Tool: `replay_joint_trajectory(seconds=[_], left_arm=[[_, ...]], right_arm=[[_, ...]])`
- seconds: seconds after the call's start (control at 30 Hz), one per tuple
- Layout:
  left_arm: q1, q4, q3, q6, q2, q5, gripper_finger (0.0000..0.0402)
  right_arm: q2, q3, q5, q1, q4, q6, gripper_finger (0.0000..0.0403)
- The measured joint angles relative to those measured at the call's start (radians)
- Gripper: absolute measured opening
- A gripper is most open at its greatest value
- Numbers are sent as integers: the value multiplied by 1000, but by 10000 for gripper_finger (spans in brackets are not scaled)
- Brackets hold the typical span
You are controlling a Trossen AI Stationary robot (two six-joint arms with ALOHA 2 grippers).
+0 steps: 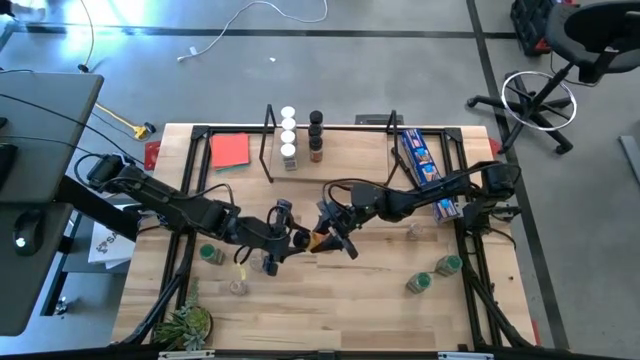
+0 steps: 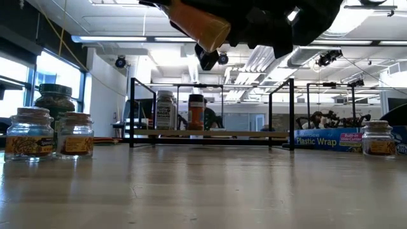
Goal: Shelf spices
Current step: Put the black seasoning bottle on the shelf aligned with the other black seasoning bottles
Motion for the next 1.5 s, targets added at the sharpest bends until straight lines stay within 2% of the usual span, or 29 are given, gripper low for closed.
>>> replay_joint_trajectory(seconds=[0.17, 0.53, 0.67, 0.83, 1.0, 1.2, 1.37, 1.43, 1.5], left_arm=[[0, 10, 0, 0, 0, -6, 205], [-18, 49, 0, -16, 0, -30, 208], [-32, 45, 4, -67, 0, -41, 208], [-38, -53, 56, -224, 0, -6, 208], [-59, -187, 104, -230, 0, -73, 208], [-56, -262, 165, -227, -2, -110, 209], [8, -411, 221, -340, -2, -273, 209], [76, -433, 227, -397, -2, -241, 209], [169, -434, 228, -431, 3, -114, 209]], right_arm=[[0, 0, -2, 0, 1, -4, 168], [2, 1, -54, -3, -15, 4, 250], [2, 1, -74, -18, -15, -19, 260], [2, 1, -114, -36, -36, -49, 261], [2, 1, -108, -40, -143, -109, 262], [-1, 0, -63, -40, -345, -136, 262], [-82, -1, 43, -40, -736, -155, 261], [-134, -1, 114, -36, -907, -160, 261], [-195, -1, 214, -25, -1050, -155, 261]])
